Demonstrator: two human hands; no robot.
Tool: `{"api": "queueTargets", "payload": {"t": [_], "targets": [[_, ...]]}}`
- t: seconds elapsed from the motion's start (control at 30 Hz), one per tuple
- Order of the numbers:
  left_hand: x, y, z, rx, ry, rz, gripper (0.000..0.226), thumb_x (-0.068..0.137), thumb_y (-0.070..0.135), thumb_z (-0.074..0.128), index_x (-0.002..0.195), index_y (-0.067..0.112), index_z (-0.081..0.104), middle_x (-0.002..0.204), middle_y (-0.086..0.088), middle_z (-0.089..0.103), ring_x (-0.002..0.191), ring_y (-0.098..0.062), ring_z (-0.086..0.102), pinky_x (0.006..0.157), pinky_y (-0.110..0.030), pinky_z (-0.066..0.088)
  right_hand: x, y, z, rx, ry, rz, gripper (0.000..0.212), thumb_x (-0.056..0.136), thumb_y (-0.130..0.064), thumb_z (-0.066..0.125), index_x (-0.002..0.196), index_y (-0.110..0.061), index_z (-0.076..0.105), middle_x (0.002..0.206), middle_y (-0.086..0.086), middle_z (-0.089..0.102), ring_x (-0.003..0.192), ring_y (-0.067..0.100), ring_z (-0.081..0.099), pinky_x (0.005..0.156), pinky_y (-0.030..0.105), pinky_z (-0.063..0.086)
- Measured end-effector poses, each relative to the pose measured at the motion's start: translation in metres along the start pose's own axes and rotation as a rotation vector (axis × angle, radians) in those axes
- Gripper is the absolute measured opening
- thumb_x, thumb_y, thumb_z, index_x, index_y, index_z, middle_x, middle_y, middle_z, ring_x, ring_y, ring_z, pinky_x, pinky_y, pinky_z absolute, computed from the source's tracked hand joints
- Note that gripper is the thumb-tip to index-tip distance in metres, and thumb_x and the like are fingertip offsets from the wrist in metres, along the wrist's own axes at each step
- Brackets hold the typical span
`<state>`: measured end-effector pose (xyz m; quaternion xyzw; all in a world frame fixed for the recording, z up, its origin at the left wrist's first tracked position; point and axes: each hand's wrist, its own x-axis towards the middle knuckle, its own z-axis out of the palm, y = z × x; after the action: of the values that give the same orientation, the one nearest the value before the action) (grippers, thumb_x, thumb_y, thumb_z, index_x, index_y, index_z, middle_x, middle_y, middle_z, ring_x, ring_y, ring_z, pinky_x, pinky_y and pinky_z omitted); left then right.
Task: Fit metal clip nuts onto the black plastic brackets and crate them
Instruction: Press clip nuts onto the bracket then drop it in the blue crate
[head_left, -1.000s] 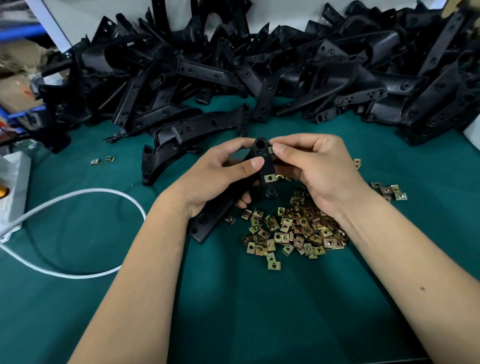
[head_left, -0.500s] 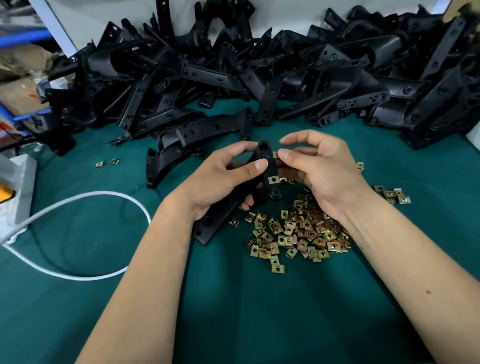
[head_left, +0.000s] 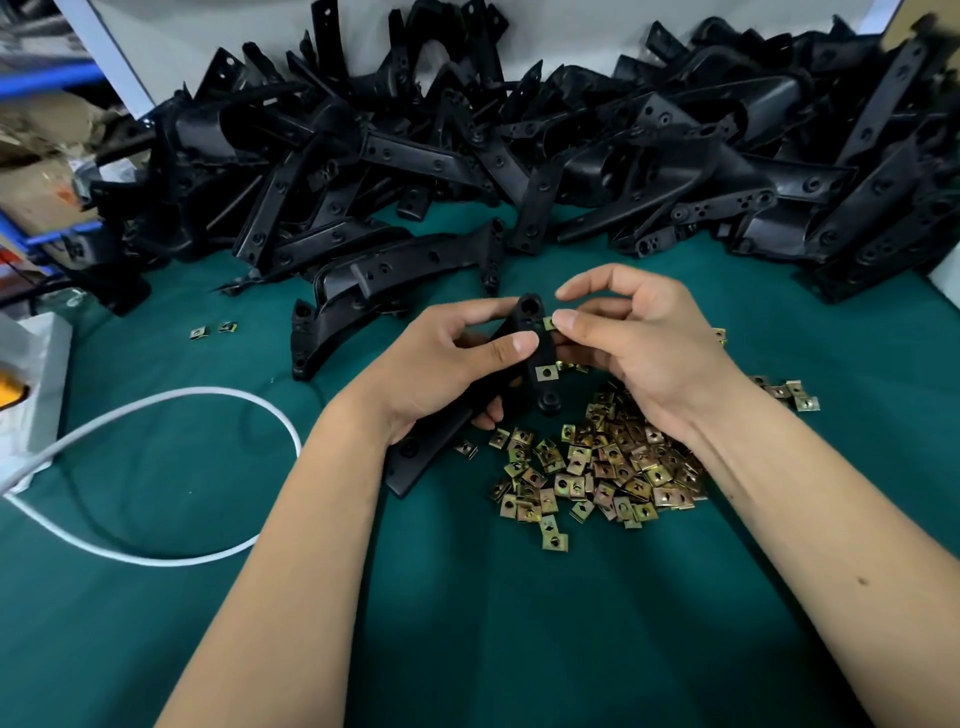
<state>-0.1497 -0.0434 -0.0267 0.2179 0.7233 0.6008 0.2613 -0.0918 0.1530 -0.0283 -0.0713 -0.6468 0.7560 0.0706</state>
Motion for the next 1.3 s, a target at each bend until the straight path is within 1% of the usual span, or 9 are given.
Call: {"api": "queueTargets", "payload": {"t": [0.3,0.47,0.57,0.7,0.8,0.93,1.0,1.1,1.3], "targets": [[0.002,-0.003,0.007,0.099,0.03,0.074,0.037,0.094,0.034,0.072,0.13,0.031,0.069,0.077,-0.01,0.076,0.052,-0.021,0.065,0.046,-0.027,0.055,0.0,0.006,0.005,-0.058,-0.017,-0.008,0.02,0.089,0.002,0.074,0.101,-0.013,0.07,0.074,0.007,0.069,0.073,0.024,0.068,0.077,0.041,0.058],[0.004,-0.001,0.01,0.08,0.073,0.062,0.04,0.096,0.033,0.071,0.135,0.026,0.066,0.083,-0.017,0.076,0.056,-0.023,0.066,0.05,-0.032,0.06,0.0,0.006,0.004,-0.178,0.046,-0.049,0.014,0.094,-0.015,0.074,0.107,-0.019,0.071,0.086,0.016,0.075,0.078,0.028,0.073,0.08,0.047,0.061],[0.005,0.0,0.012,-0.004,0.134,0.011,0.038,0.098,0.034,0.069,0.135,0.024,0.064,0.084,-0.017,0.076,0.057,-0.025,0.068,0.054,-0.037,0.062,0.0,0.002,0.003,-0.263,0.108,-0.103,0.018,0.1,-0.029,0.065,0.095,-0.015,0.073,0.084,0.02,0.074,0.073,0.032,0.074,0.067,0.043,0.062],[0.008,-0.001,0.011,-0.098,0.275,-0.008,0.02,0.1,0.033,0.067,0.115,0.02,0.065,0.075,-0.01,0.073,0.053,-0.026,0.066,0.051,-0.038,0.06,-0.004,-0.001,0.001,-0.502,0.049,-0.209,0.034,0.094,-0.044,0.07,0.079,-0.014,0.073,0.066,0.008,0.071,0.058,0.015,0.069,0.051,0.034,0.055],[0.009,-0.002,0.01,-0.078,0.347,0.003,0.024,0.099,0.033,0.068,0.108,0.011,0.06,0.072,-0.007,0.073,0.053,-0.024,0.066,0.051,-0.035,0.059,-0.005,0.001,0.004,-0.646,0.028,-0.225,0.019,0.082,-0.039,0.084,0.079,-0.023,0.075,0.066,-0.003,0.073,0.061,0.013,0.071,0.062,0.042,0.062],[0.009,0.001,0.015,-0.096,0.371,0.087,0.021,0.1,0.029,0.068,0.098,0.012,0.057,0.076,-0.011,0.07,0.052,-0.024,0.062,0.05,-0.032,0.055,-0.002,0.002,0.004,-0.603,0.046,-0.188,0.014,0.082,-0.033,0.086,0.088,-0.022,0.078,0.075,-0.003,0.076,0.069,0.013,0.073,0.074,0.045,0.062],[0.008,0.003,0.019,-0.131,0.376,0.124,0.018,0.101,0.026,0.067,0.102,0.01,0.059,0.076,-0.007,0.066,0.053,-0.022,0.059,0.049,-0.03,0.052,-0.003,0.001,0.004,-0.603,0.065,-0.204,0.012,0.083,-0.035,0.084,0.085,-0.023,0.079,0.074,-0.006,0.076,0.071,0.01,0.072,0.076,0.041,0.061],[0.006,0.007,0.022,-0.255,0.306,0.132,0.02,0.102,0.021,0.064,0.117,0.008,0.067,0.076,-0.004,0.062,0.055,-0.017,0.055,0.049,-0.025,0.049,-0.007,-0.002,0.007,-0.621,0.09,-0.249,0.018,0.081,-0.041,0.084,0.079,-0.024,0.077,0.069,-0.009,0.072,0.066,0.004,0.067,0.062,0.025,0.053],[0.009,0.018,0.04,-0.447,0.209,0.059,0.019,0.086,0.024,0.072,0.103,0.016,0.074,0.073,-0.003,0.06,0.052,-0.013,0.047,0.044,-0.019,0.04,-0.023,-0.014,-0.005,-0.714,0.107,-0.302,0.025,0.085,-0.04,0.082,0.084,-0.016,0.078,0.072,-0.008,0.071,0.066,0.004,0.063,0.06,0.016,0.044]]}}
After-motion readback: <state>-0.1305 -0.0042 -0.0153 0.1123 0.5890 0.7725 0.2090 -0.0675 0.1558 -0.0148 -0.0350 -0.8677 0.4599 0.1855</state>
